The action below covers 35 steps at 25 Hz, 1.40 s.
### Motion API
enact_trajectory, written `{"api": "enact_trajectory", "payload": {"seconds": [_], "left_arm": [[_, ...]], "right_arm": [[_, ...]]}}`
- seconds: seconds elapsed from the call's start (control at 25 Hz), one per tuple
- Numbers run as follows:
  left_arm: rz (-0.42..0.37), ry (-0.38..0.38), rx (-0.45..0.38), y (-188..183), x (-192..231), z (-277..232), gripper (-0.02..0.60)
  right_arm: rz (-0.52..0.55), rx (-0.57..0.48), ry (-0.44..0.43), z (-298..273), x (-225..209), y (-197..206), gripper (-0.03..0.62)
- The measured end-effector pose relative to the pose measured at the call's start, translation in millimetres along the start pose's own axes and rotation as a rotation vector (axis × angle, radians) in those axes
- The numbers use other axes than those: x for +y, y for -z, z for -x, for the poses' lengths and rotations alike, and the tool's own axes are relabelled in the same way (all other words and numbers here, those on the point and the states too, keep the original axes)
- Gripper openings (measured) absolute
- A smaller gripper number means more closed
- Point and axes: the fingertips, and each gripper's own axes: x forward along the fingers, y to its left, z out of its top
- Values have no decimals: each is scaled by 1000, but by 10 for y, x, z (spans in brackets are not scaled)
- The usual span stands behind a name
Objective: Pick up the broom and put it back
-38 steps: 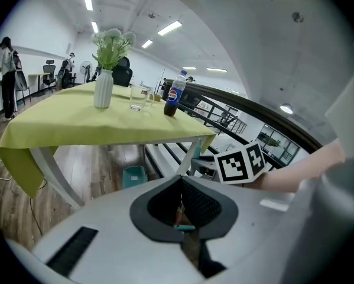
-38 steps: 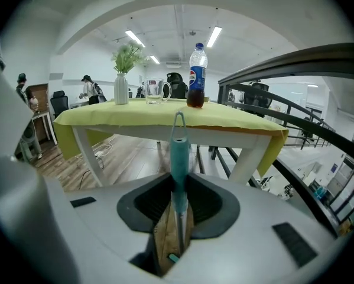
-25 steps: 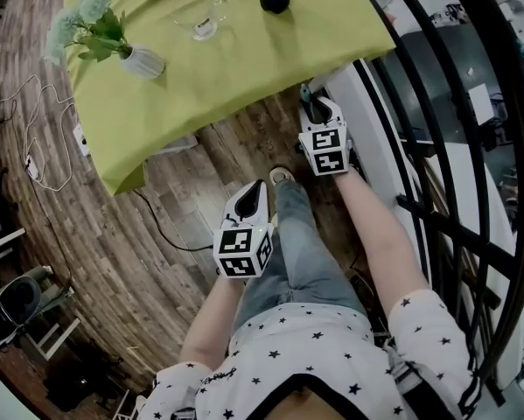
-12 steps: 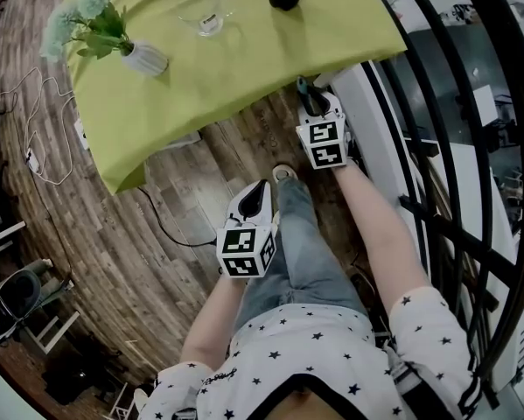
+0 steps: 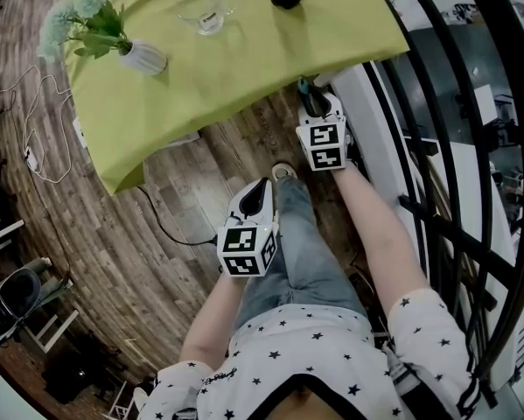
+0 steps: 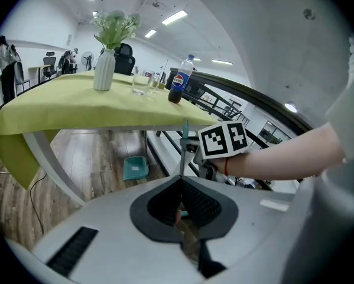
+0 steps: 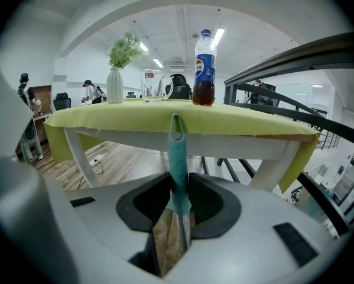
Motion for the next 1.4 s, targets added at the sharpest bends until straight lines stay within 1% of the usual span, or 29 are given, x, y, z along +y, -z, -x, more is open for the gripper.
{"api": "enact_trajectory", "payload": {"seconds": [0.12, 0.2, 0.32, 0.52, 0.6, 0.76, 1.12, 1.4], "left_arm": [[-2, 3, 2, 12, -13, 6, 11], [-2, 6, 3, 20, -22, 10, 11], [-4, 10, 0, 8, -26, 19, 11], [-5, 8, -11, -31, -25, 67, 11], [-7, 7, -14, -43, -26, 96, 11], [-13, 10, -25, -76, -38, 155, 11], [-38, 12, -66, -174, -111, 330, 11], [-67, 34, -93, -188, -296, 550, 11]], "right_arm": [[-5, 5, -6, 6, 0, -3, 91], [-9, 7, -8, 4, 0, -8, 111], [-7, 9, -9, -12, 8, -29, 118], [-6, 18, -7, -2, 22, -50, 151], [-8, 26, -3, 27, 25, -45, 171], [-28, 26, 17, 153, 9, -30, 178], [-87, -42, 32, 705, 57, -111, 172], [-115, -80, 40, 1246, 173, -170, 123]]}}
